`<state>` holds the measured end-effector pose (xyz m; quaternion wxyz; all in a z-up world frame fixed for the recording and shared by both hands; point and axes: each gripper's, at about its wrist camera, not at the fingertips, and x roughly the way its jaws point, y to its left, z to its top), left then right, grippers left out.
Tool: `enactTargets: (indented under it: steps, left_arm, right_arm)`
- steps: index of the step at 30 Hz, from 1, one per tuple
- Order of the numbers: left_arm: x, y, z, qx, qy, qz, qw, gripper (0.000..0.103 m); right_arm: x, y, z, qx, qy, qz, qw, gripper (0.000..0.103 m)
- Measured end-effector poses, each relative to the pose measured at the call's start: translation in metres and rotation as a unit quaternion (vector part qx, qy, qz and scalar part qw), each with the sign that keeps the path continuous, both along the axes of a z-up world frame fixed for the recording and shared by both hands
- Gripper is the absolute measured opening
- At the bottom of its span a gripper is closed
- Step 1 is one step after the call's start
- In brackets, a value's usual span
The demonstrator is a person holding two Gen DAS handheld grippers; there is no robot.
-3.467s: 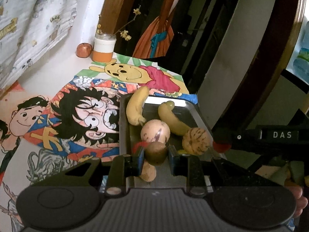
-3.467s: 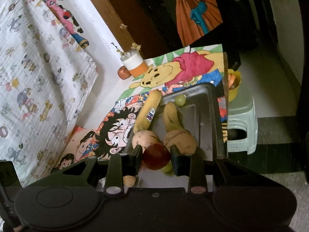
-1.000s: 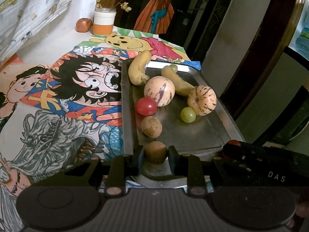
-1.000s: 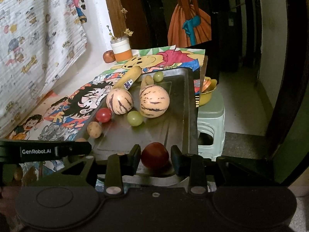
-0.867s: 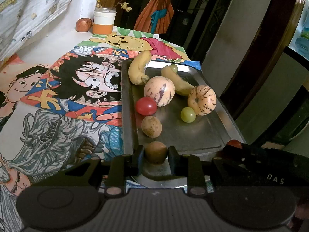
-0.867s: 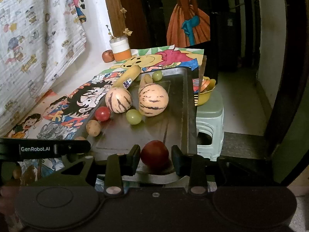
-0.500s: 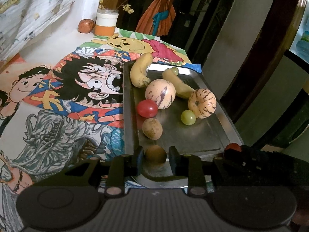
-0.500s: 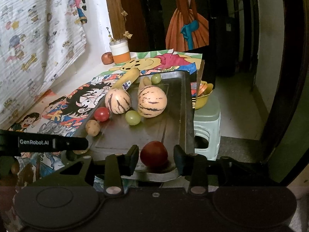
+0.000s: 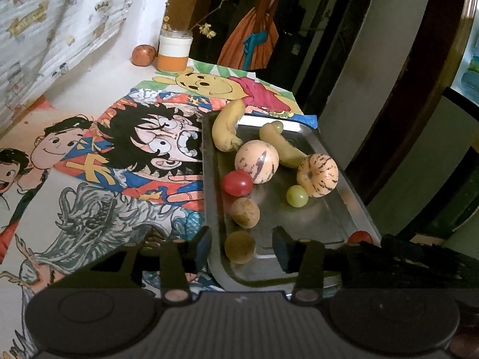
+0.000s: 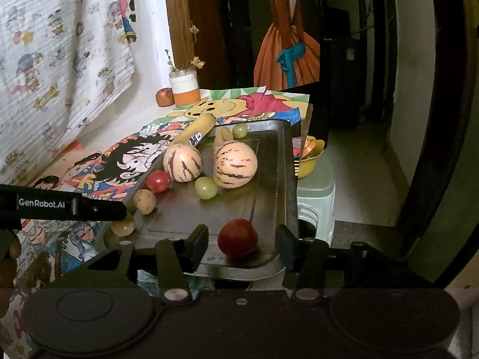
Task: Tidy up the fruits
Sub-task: 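Lift both open tools up and back from the tray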
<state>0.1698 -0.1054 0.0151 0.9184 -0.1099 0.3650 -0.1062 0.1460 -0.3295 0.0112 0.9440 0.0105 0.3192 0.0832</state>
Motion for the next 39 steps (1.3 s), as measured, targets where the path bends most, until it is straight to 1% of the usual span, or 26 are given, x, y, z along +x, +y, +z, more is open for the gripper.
enactTargets:
  steps: [7, 9, 16, 18, 24, 30, 33, 39]
  left_arm:
    - [-0.006, 0.002, 0.005, 0.008, -0.018, 0.007, 0.9998, 0.065]
    - [-0.008, 0.003, 0.006, 0.012, -0.024, 0.011, 0.9996, 0.072]
    - [-0.016, 0.006, 0.009, 0.025, -0.042, 0.022, 0.9985, 0.086]
    - [-0.018, 0.008, 0.01, 0.026, -0.046, 0.026, 0.9983, 0.092]
    - [-0.023, 0.013, 0.012, 0.029, -0.054, 0.037, 0.9974, 0.101]
    - [-0.027, 0.017, 0.013, 0.034, -0.06, 0.044, 0.9967, 0.103]
    - [-0.031, 0.017, 0.014, 0.036, -0.062, 0.045, 0.9964, 0.103]
    - [-0.04, 0.02, 0.017, 0.038, -0.07, 0.049, 0.9956, 0.103]
  right_arm:
    - [-0.007, -0.004, 0.004, 0.006, -0.01, -0.018, 1.0, 0.062]
    - [-0.01, -0.004, 0.006, 0.003, -0.015, -0.02, 1.0, 0.065]
    - [-0.019, 0.004, 0.014, -0.007, -0.039, -0.015, 0.999, 0.075]
    - [-0.022, 0.005, 0.016, -0.008, -0.044, -0.017, 0.999, 0.079]
    - [-0.027, 0.005, 0.019, -0.005, -0.057, -0.029, 0.998, 0.09]
    - [-0.035, 0.005, 0.025, -0.002, -0.073, -0.035, 0.997, 0.1]
    - [-0.038, 0.006, 0.027, 0.0, -0.079, -0.037, 0.996, 0.102]
    - [-0.048, 0.009, 0.03, -0.003, -0.093, -0.037, 0.995, 0.102]
